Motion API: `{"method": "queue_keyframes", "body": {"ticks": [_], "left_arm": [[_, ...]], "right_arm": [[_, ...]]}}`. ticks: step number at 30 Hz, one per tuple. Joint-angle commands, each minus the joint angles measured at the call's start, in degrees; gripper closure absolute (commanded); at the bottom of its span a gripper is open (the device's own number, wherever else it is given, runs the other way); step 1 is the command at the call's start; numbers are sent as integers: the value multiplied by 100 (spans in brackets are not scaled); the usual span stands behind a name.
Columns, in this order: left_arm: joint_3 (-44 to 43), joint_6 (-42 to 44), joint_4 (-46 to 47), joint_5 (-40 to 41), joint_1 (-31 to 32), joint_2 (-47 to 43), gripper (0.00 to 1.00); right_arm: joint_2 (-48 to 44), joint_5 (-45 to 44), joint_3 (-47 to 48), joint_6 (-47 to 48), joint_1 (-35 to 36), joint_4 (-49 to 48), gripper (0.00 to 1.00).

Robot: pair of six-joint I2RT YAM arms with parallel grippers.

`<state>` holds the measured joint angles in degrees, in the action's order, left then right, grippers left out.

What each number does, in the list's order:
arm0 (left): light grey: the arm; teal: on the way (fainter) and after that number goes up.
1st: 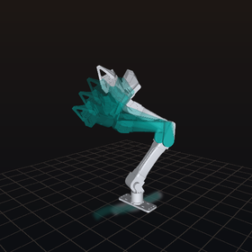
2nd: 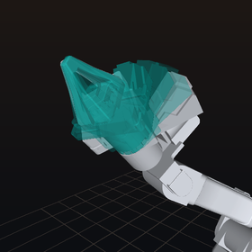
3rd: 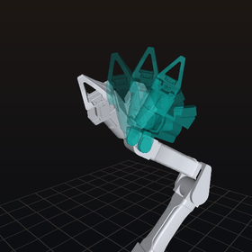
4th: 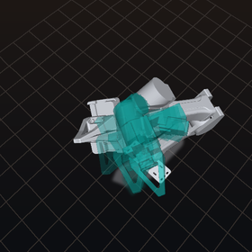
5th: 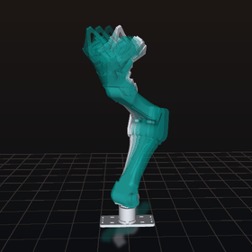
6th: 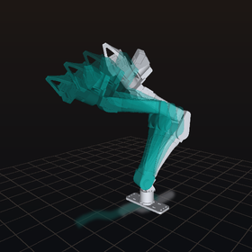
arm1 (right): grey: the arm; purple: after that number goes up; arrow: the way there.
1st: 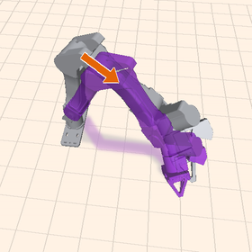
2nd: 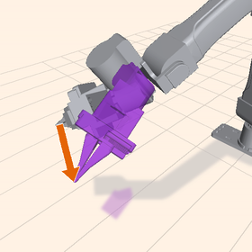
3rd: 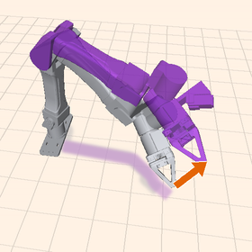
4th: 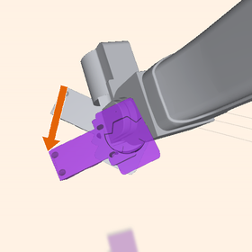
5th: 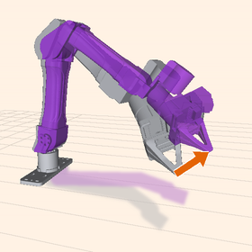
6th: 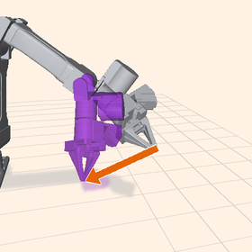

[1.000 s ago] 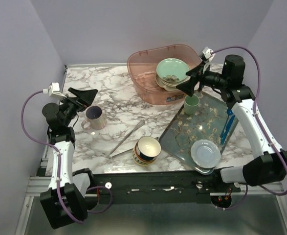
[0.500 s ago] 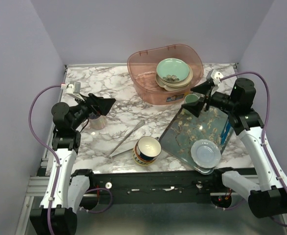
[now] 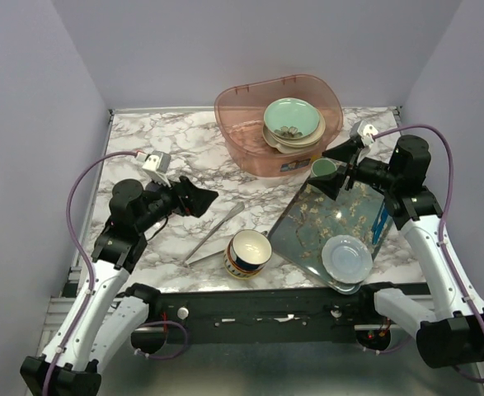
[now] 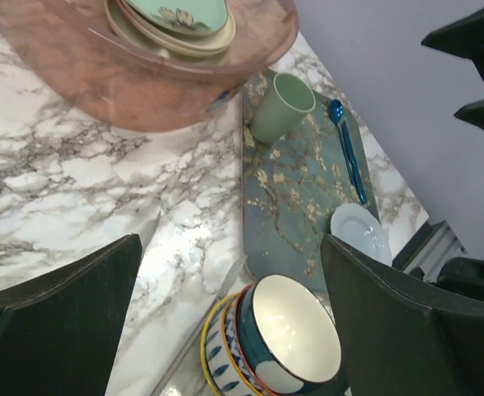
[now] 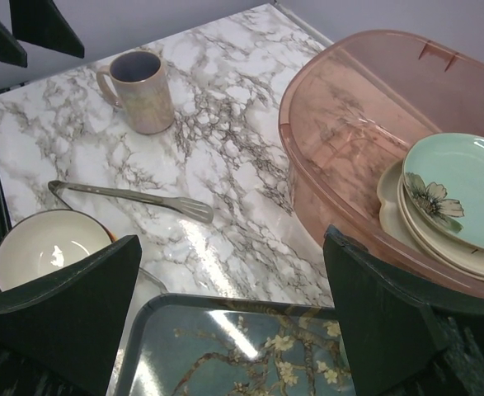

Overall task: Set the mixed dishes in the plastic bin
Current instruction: Pick up the bowl from the center of the board.

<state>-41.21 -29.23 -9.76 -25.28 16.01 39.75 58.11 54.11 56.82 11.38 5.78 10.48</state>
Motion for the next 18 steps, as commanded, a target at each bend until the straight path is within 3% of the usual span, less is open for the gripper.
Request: {"method": "queue_keyframes", "body": {"ticks": [1,10,18], "left_arm": [[-308,207,-693,971,734,-2,2],[-624,234,-1563,2483,2089,507,4],[-1266,-126,-2521,3669,3397,1596,8]], "right_arm": [[25,161,-83,-83,-68,-116,0],[166,188,-101,-92,-86,-108,0],[227,206,-118,-74,-103,-99,0]]}}
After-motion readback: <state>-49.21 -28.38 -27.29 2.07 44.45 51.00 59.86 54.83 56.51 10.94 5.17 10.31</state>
